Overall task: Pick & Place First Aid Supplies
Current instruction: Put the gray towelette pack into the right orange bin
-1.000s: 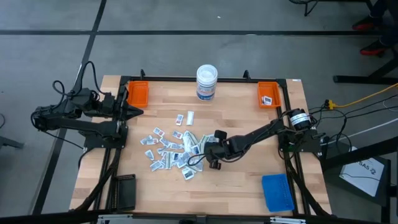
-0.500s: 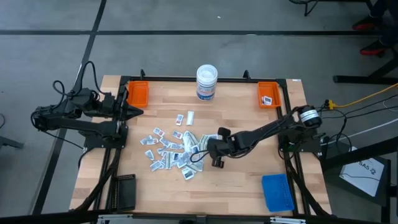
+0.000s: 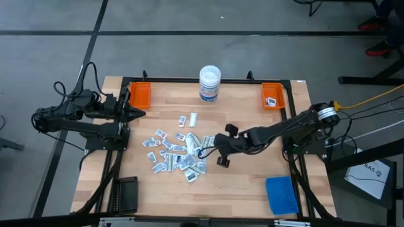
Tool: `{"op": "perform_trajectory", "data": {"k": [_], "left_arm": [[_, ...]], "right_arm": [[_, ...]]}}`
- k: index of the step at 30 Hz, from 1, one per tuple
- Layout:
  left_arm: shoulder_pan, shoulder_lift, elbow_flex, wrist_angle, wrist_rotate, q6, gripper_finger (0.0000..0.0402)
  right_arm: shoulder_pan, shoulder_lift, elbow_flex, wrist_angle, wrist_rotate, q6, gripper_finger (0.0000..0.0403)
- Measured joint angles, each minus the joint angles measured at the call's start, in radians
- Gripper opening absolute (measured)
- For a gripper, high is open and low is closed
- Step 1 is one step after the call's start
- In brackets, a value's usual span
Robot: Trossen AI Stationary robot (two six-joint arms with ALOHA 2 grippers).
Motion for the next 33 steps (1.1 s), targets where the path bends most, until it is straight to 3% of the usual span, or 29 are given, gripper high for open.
{"op": "perform_trajectory", "data": {"k": [12, 33], "left_arm": [[0.0, 0.0, 0.0, 0.0, 0.0, 0.0, 0.0004], [0.0, 0.0, 0.0, 0.0, 0.0, 0.0, 0.0004]], "right_arm": [[-0.089, -0.09, 0.001, -0.024, 0.005, -0.024, 0.0002], [-0.501, -0.189, 0.001, -0.178, -0.057, -0.19, 0.0004]]}}
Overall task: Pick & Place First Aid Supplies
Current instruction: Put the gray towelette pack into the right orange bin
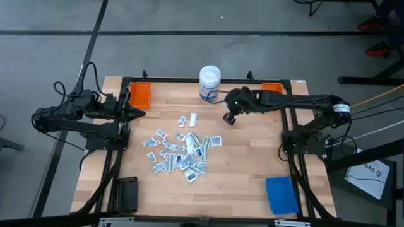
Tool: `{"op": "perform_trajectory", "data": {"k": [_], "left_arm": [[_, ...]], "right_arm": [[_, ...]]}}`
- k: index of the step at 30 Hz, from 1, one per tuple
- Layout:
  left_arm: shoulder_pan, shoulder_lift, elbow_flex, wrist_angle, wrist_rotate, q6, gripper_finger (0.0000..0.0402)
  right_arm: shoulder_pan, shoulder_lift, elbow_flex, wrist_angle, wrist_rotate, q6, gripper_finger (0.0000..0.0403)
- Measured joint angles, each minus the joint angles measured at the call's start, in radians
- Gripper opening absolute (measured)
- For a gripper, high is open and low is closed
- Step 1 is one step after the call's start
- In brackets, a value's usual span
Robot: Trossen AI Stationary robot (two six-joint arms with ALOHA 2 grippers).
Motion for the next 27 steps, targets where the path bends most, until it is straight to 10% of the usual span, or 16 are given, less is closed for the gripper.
{"op": "perform_trajectory", "data": {"k": [27], "left_arm": [[0.0, 0.0, 0.0, 0.0, 0.0, 0.0, 0.0004]], "right_arm": [[-0.501, -0.048, -0.004, -0.274, 0.035, -0.043, 0.0005]]}}
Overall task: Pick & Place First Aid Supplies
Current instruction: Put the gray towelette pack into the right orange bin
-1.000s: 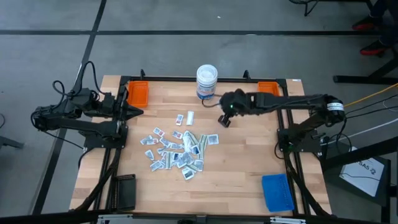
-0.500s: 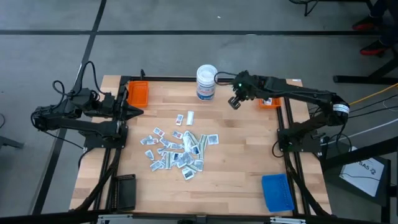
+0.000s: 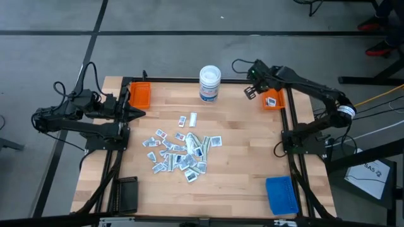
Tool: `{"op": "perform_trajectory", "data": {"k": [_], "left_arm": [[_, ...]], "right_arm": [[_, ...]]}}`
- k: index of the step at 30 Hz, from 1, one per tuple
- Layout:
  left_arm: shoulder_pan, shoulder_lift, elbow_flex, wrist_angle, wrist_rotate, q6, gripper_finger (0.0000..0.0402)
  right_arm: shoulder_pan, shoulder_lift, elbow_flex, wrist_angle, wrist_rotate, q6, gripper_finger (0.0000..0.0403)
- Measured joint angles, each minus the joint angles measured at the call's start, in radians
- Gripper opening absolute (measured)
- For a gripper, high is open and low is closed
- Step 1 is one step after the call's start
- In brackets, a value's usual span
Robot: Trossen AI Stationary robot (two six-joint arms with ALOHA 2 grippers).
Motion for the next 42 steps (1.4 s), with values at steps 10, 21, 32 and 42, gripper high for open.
{"op": "perform_trajectory", "data": {"k": [10, 21, 32, 42], "left_arm": [[0.0, 0.0, 0.0, 0.0, 0.0, 0.0, 0.0004], [0.0, 0.0, 0.0, 0.0, 0.0, 0.0, 0.0004], [0.0, 0.0, 0.0, 0.0, 0.0, 0.0, 0.0004], [0.0, 0.0, 0.0, 0.0, 0.0, 0.0, 0.0004]], "right_arm": [[-0.096, 0.0, -0.001, -0.125, 0.053, 0.019, 0.0005], [-0.151, 0.0, -0.002, -0.168, 0.053, 0.045, 0.0005], [-0.15, 0.0, -0.002, -0.168, 0.053, 0.045, 0.0051], [-0.149, 0.0, -0.002, -0.177, 0.021, 0.044, 0.0142]]}}
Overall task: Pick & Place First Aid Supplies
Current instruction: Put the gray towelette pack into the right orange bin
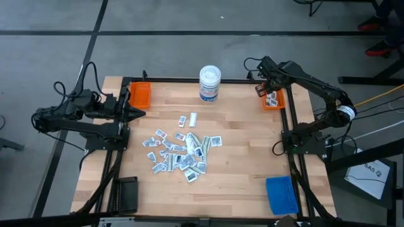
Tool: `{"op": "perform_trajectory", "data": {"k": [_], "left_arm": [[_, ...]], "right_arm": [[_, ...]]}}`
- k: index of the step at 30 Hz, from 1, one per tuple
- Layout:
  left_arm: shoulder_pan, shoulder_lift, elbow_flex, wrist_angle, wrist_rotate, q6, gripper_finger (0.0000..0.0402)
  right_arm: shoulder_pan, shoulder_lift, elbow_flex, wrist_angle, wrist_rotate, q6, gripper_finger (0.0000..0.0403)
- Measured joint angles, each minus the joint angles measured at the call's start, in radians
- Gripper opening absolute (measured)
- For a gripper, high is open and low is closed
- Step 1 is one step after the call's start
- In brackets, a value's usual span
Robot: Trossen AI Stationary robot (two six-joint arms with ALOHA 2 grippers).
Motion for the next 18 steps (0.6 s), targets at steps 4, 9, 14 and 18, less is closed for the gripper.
{"op": "perform_trajectory", "data": {"k": [4, 9, 14, 18], "left_arm": [[0.0, 0.0, 0.0, 0.0, 0.0, 0.0, 0.0004], [0.0, 0.0, 0.0, 0.0, 0.0, 0.0, 0.0004], [0.0, 0.0, 0.0, 0.0, 0.0, 0.0, 0.0004], [0.0, 0.0, 0.0, 0.0, 0.0, 0.0, 0.0004]], "right_arm": [[0.008, 0.0, 0.0, 0.001, -0.049, -0.007, 0.0152], [0.052, 0.0, 0.0, 0.022, -0.049, -0.01, 0.0153], [0.121, 0.0, 0.0, 0.063, -0.049, 0.002, 0.0153], [0.189, 0.0, 0.0, 0.083, -0.05, 0.009, 0.0153]]}}
